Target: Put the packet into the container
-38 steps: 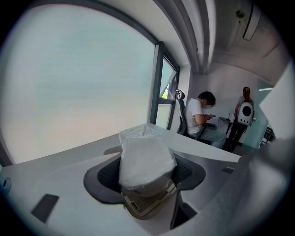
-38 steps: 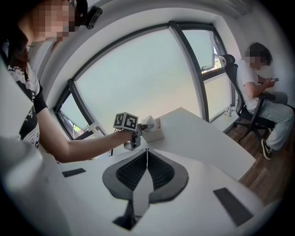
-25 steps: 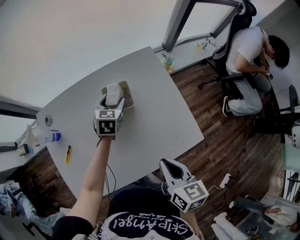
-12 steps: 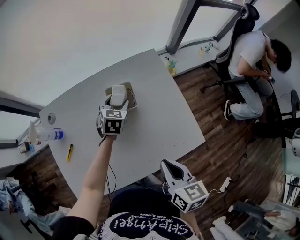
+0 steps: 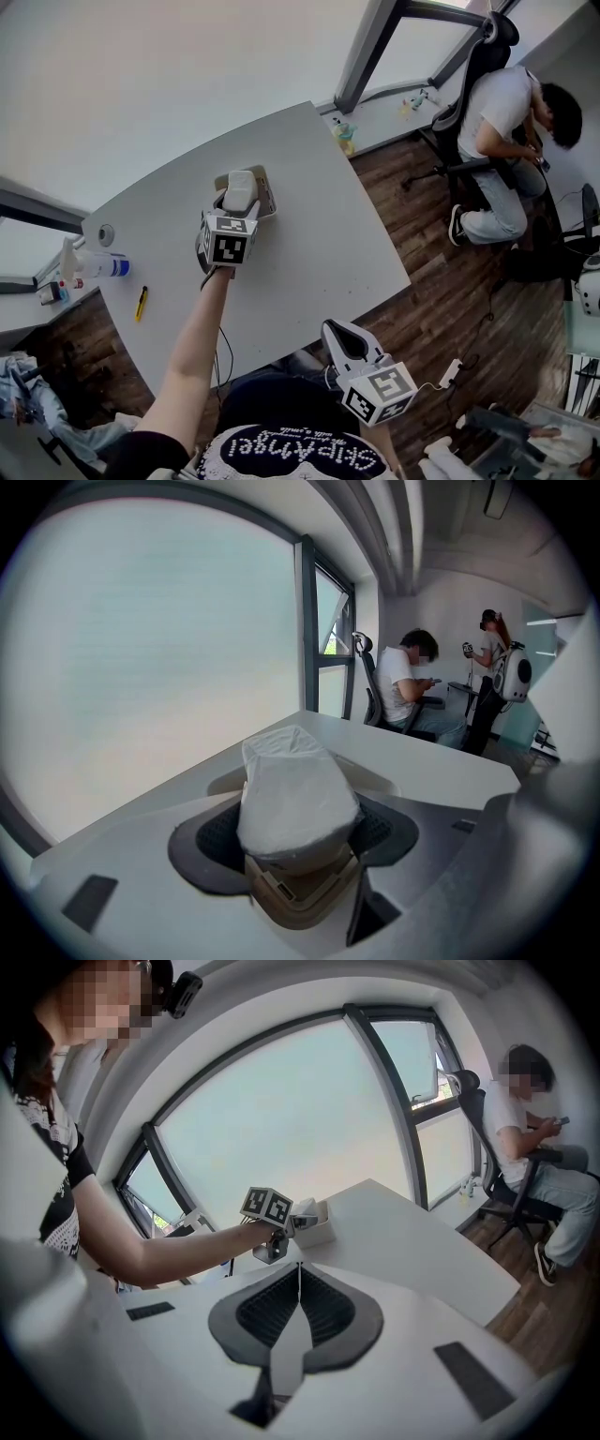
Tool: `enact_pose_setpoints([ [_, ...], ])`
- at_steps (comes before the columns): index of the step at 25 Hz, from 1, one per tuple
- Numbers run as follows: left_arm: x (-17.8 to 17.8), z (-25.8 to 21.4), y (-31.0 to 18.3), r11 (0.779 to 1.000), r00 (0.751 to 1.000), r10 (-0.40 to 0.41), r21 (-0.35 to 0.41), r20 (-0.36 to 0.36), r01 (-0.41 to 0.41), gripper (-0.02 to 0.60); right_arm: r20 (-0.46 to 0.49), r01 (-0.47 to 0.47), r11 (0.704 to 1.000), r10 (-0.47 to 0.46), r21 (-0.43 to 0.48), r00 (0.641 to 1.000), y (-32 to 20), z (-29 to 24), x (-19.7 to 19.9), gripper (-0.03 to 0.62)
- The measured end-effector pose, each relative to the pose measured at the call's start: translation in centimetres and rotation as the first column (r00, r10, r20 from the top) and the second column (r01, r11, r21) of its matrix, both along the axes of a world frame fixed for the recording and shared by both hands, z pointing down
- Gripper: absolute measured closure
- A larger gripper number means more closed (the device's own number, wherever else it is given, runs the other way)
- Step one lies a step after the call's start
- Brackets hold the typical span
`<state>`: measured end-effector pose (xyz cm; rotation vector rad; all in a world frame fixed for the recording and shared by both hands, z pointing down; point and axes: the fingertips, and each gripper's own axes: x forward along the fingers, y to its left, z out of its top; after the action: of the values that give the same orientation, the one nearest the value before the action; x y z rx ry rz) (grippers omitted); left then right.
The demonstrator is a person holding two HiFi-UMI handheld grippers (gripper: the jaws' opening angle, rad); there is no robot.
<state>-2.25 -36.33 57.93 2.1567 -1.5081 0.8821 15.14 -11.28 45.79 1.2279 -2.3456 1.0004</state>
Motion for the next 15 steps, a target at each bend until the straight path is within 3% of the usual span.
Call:
enact_pose_setpoints([
  [8,0.2,-0.3,0.1,0.998,1.0,0.009,0.062,0.004,-0.009,0.287,0.004,0.003,1.0,-0.004,0.017,1.0,0.2,-0.5,0.0,0.578],
  [15,-0.1,-2.3,-0.5,0.996,0.997,-0.02,0.09,-0.081,0.027,0.285,0.007,-0.002,1.0,0.002,0.021,1.0,0.2,-0.6,0.1,0.577],
])
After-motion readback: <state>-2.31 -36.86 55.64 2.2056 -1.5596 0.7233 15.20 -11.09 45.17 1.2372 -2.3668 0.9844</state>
